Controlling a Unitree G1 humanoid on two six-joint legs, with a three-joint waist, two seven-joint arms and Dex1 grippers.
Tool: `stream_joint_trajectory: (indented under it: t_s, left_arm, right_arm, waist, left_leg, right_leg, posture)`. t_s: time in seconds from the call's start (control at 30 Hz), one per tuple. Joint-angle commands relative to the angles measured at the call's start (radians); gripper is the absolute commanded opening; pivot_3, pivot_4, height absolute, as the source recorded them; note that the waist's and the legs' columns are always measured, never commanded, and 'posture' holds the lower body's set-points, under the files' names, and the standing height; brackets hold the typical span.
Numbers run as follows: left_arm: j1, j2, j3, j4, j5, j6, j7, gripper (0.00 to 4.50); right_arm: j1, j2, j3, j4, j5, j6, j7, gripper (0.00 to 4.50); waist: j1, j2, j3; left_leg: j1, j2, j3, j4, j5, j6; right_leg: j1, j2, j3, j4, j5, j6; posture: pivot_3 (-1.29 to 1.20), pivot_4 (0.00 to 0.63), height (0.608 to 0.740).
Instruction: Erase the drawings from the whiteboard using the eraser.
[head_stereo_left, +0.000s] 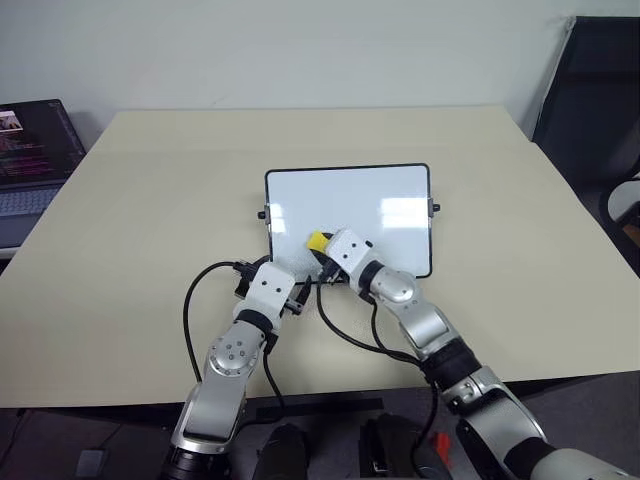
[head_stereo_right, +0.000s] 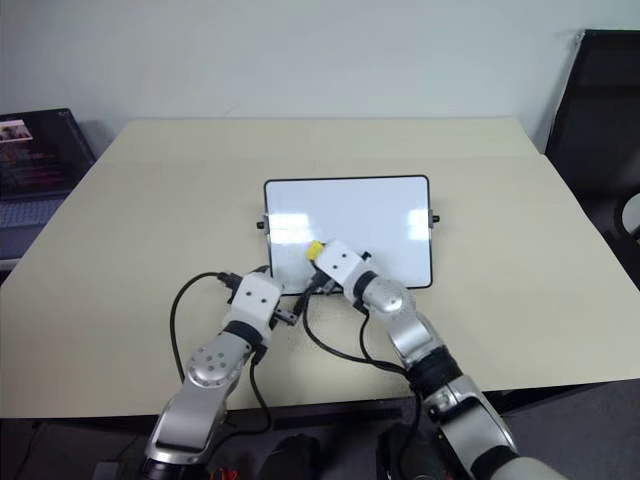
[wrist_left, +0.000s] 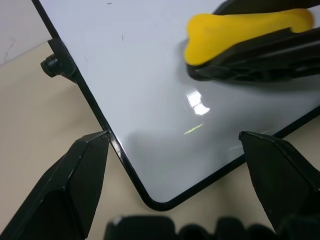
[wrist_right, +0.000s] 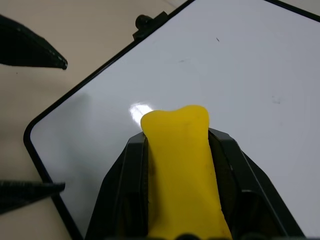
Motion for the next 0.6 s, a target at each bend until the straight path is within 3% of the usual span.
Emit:
stream_joint_trajectory:
  t_s: [0.03, 0.6]
  left_arm:
    - [-0.021, 0.000, 0.004, -0.032, 0.005, -0.012, 0.003, 4.50]
    - [-0.053, 0.002, -0.005, -0.001, -0.009, -0.024, -0.011, 4.50]
  right_arm:
    - [0.032, -0.040, -0.029, -0.058, -0.005, 0.069, 0.002, 1.28]
    - [0.092, -0.094, -0.063, -0.192, 0.047, 0.090, 0.015, 1.28]
  waist:
    - [0.000, 0.000, 0.000]
    - [0.001, -0.001, 0.000]
  left_leg:
    - [0.000, 0.000, 0.000, 0.000, 0.000, 0.000]
    - [0.000, 0.000, 0.000, 0.001, 0.000, 0.000]
  right_leg:
    - [0.000, 0.000, 0.000, 0.000, 0.000, 0.000]
    - [0.000, 0.000, 0.000, 0.000, 0.000, 0.000]
  posture:
    - [0.00, 0.150, 0.740]
    - [0.00, 0.150, 0.740]
